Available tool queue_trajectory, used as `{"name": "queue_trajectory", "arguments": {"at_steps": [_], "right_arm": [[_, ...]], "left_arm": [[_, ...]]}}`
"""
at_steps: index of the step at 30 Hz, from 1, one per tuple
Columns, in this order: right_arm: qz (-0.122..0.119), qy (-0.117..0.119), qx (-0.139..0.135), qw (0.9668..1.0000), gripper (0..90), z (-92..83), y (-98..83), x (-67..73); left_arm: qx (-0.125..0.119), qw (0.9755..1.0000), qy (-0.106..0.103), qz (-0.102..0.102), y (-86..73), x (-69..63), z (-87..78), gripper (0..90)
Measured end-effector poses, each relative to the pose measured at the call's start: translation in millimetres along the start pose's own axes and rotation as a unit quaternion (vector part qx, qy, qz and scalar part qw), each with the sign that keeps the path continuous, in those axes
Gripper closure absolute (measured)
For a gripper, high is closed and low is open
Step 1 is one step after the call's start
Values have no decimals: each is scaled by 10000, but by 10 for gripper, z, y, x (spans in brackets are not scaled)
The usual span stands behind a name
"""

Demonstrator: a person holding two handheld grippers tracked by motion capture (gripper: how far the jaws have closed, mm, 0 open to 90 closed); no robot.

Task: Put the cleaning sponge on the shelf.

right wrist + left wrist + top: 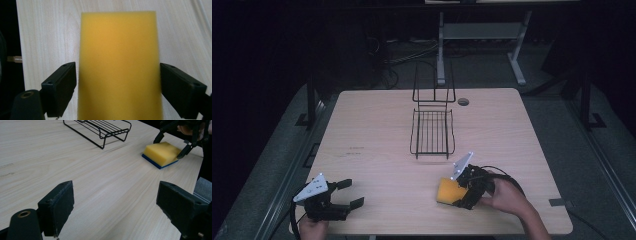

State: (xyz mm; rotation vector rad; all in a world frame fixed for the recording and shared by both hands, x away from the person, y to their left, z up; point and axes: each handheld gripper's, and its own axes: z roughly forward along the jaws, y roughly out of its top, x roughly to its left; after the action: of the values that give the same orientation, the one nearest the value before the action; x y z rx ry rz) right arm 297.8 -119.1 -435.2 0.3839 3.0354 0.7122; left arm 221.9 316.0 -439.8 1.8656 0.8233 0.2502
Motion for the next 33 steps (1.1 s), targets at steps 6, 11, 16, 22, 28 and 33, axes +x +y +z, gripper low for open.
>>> {"name": "queue_trajectory", "arguments": {"at_steps": [6,11,16,22,28,33], "right_arm": [[-10,-34,-28,10000,161,41,-13,7],[-25,-64,61,10000,165,95,-25,8],[-52,-90,38,9999,207,104,-44,21],[-5,-121,-2,9999,218,63,-43,14],[-95,-92,-39,9999,219,4,19,-18],[-165,-77,-37,9998,220,-57,107,-68]], "left_arm": [[27,10000,-11,31,5,0,4,140],[-12,10000,3,4,3,-5,-5,141],[-4,10000,-4,10,4,-4,-3,141],[17,10000,-11,25,5,-1,4,140],[-27,10000,43,-17,4,-6,-3,140],[-22,10000,25,7,1,-1,-4,141]]}}
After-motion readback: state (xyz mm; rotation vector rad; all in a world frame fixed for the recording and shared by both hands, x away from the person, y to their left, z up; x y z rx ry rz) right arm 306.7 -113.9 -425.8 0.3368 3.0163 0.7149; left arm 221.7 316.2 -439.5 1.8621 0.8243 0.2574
